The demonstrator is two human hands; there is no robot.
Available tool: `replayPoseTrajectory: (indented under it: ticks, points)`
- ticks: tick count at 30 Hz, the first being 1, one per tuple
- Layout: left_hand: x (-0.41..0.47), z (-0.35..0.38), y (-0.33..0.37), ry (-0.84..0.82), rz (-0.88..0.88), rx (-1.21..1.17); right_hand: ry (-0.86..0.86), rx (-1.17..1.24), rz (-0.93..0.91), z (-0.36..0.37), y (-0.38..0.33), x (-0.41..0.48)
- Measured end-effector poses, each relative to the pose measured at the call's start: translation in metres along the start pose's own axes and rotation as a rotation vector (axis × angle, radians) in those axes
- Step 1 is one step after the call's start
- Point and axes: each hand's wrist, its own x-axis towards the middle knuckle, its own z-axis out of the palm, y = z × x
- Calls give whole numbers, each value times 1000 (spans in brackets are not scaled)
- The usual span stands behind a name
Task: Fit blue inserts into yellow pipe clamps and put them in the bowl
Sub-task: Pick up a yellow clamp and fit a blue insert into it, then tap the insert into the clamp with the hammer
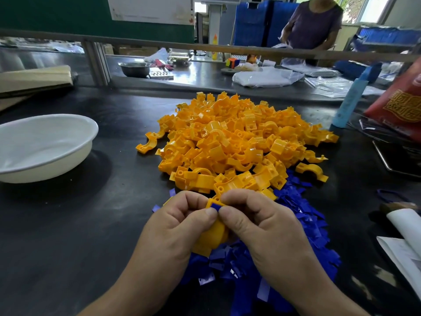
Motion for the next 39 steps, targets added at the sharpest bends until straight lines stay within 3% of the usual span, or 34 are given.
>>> replayPoseTrajectory:
  ticks: [12, 24, 28, 32, 36, 39]
  points:
    - [1, 1, -3, -32, -69, -7, -45, 119, 25, -2, -3, 0]
    - [-4, 2, 6, 29, -33, 32, 1, -9, -21, 5, -1, -3]
    - [4, -17, 14, 272, 40, 133, 140, -303, -90, -9, -4, -2]
    - [23, -73, 5, 494, -64, 462, 369, -668, -34, -66, -17, 2]
    - [38, -113, -18, 443, -230, 792, 552, -1155, 89, -147, -4, -22]
    - [35, -111, -18, 375, -228, 1058, 558, -1370, 455, -224, 35, -68]
